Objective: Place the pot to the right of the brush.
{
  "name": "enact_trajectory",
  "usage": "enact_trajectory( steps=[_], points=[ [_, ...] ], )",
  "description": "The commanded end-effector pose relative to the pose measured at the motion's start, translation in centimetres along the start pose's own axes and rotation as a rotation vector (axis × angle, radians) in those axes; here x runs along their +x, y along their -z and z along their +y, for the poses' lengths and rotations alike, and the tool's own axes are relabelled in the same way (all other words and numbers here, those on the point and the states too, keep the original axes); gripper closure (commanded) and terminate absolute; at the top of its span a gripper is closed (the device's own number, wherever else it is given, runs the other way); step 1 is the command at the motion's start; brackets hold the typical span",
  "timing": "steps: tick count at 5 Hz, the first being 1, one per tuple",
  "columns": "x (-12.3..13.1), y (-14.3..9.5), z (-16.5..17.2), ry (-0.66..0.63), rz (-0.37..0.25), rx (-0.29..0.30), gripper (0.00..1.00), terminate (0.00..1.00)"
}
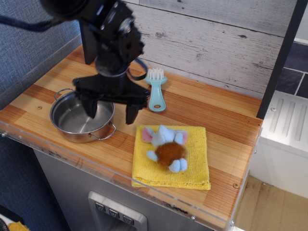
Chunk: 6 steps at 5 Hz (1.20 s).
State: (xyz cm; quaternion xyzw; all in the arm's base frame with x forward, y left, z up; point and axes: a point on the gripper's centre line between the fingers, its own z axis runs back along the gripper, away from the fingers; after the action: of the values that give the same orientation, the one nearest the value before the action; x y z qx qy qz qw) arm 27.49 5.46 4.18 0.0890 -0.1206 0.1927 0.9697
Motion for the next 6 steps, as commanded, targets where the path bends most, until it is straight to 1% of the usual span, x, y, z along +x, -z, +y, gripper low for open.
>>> enact_trajectory(
  steps=[1, 2, 5, 6],
  points=[
    [-0.60, 1.18, 0.35, -0.040, 0.016, -0.002, 0.00, 0.00],
    [-0.94, 1.57, 0.53, -0.025, 0.021, -0.031, 1.00, 0.00],
    [-1.29, 0.93, 0.02, 0.015, 0.042, -0.011, 1.00, 0.00],
    [-1.07, 0.80, -0.32, 0.018, 0.037, -0.025, 1.00, 0.00]
  ],
)
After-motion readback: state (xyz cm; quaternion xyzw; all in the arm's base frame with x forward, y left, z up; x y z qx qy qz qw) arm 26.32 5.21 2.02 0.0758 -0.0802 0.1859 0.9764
